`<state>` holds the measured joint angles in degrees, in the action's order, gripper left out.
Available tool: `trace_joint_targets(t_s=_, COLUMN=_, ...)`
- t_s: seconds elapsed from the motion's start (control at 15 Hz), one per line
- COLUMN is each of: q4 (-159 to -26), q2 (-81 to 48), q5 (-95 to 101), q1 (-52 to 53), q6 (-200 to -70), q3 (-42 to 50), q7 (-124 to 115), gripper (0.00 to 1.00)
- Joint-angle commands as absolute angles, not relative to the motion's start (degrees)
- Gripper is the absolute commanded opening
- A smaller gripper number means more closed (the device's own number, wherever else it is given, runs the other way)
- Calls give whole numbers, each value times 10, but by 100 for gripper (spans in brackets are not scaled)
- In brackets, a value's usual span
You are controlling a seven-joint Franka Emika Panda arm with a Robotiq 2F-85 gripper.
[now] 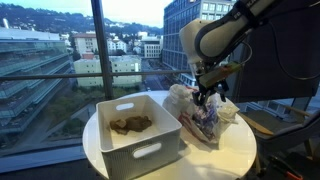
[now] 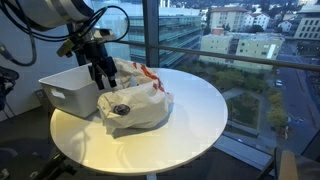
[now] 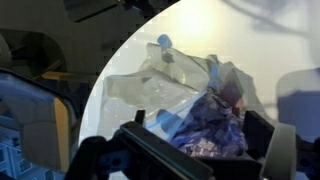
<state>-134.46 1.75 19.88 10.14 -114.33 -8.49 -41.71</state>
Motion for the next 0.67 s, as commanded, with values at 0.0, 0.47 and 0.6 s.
trace_joint_targets(t_s=0.0, q4=-1351, q2=8, q5=304, q1=98, q6=-1144, q3=-94, q7=-497, gripper=100)
trace_joint_targets(t_s=0.47, q4=-1315, q2=-71, q5=422, q1=110, q6=-1154, q3=-96, q7=-616, gripper=100)
trace_joint_targets(t_s=0.6, q4=-1300, q2=-98, q5=446, q1=116, q6=-1155, q3=-94, q7=-628, gripper=100)
